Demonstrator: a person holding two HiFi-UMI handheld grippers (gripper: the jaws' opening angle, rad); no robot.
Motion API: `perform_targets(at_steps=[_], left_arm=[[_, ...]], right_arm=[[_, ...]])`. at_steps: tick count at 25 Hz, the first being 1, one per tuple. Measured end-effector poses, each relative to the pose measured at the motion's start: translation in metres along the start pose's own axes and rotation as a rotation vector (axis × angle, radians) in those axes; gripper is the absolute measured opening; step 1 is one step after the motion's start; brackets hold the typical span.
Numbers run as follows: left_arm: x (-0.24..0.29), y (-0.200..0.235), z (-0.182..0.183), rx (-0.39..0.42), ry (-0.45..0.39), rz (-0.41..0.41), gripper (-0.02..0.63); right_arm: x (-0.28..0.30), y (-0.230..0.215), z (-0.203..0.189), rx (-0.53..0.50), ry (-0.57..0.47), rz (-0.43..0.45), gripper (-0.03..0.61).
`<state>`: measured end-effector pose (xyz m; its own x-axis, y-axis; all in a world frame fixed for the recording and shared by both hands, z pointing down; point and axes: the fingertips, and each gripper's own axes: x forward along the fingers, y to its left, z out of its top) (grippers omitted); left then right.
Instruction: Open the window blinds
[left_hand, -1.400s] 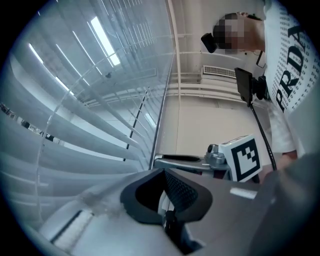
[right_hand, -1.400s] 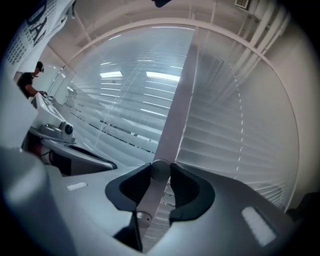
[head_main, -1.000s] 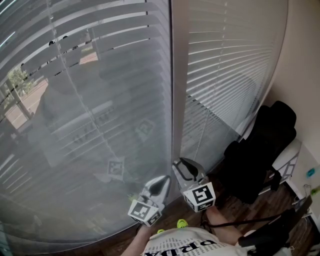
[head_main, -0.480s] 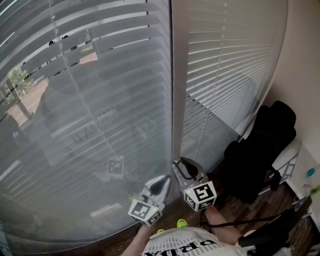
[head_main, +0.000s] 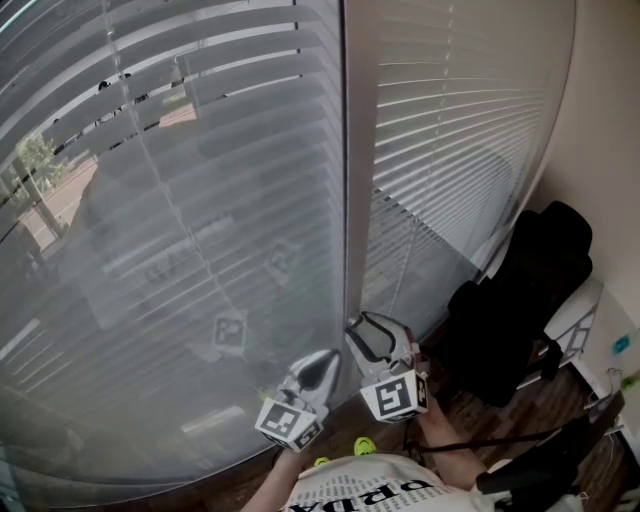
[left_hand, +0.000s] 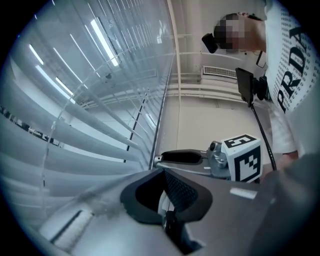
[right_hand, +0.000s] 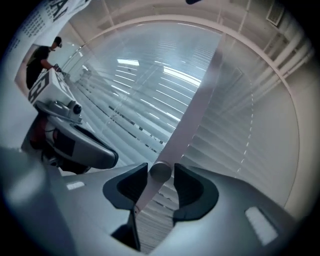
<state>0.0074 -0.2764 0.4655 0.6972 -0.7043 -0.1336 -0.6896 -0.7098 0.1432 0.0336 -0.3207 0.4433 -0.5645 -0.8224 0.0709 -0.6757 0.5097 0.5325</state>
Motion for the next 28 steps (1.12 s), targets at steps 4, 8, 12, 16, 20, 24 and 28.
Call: perform_targets(at_steps=[4,8,12,16,20,24,28], left_arm=[[0.0001,-0.0019,-0.0008,-0.001,0.001,-0.003,-0.007],[-0.0016,-0.0014,-0.0008,0.001,0.001,0.000,-0.007],[-0.0028,-0.0001,-0.0002,0.002,0.000,0.006,-0.008],[-0.0028,-0.0005,-0.0006,-0.003,0.002,0.011,-0.007],[-0.0030,-0.0014,-0.0008,-0.003,0.003,0.012,-0.006],[-0.0036,-0.0015,-0.0001,-0.002,0.001,0.013,-0.006],[-0.0036,-0.0021,-0.0007,-0.004,0.000,0.011,-0.008]], right_arm=[[0.0038,-0.0002,-0.0020,-0.087,0.012,-0.005,0.156],[0.0046,-0.0003,-0.0014,-0.084,0.002,-0.008,0.135],[0.0046,-0.0008,-0.0011,-0.047,-0.002,-0.007,0.133],[0.0041,-0.0024,-0.0006,0.048,-0.007,-0.003,0.133],[0.0031,-0.0055,-0.0001,0.143,-0.015,-0.004,0.132],[0.0031,-0.0065,-0.0006,0.275,-0.046,-0.004,0.132],[0.0028,-0.0072,-0.0032,0.347,-0.056,-0.001,0.132]])
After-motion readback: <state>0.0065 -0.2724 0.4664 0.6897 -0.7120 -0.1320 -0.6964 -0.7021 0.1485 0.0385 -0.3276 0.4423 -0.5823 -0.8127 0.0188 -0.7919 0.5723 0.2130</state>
